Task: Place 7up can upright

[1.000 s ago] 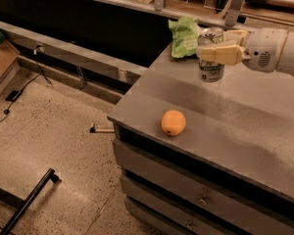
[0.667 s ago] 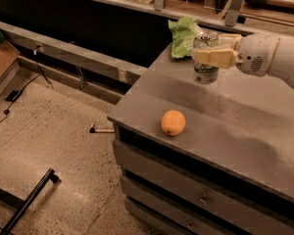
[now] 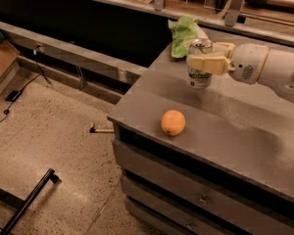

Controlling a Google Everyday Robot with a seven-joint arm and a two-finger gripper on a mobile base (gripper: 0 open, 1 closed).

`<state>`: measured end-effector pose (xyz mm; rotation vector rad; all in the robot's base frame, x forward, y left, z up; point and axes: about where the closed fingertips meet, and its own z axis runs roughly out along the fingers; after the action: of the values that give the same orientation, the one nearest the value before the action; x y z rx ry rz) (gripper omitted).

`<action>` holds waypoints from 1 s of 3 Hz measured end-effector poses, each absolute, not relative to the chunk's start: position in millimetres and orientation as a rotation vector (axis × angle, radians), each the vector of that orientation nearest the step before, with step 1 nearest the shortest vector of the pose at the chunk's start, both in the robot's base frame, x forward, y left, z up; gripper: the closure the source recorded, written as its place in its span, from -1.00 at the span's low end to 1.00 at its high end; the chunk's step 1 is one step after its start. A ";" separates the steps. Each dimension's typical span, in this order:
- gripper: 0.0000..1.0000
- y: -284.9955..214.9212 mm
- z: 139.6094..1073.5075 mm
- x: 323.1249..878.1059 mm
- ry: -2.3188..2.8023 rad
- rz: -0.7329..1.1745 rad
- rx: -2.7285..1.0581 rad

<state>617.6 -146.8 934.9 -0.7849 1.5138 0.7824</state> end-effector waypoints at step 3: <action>-0.99 -136.8 909.0 623.4 1.516 0.819 -0.781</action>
Offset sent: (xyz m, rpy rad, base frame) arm 0.0073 0.0026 -0.0379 0.0222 0.0252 0.0110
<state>623.4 -136.8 909.0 -0.7813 1.5159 0.8187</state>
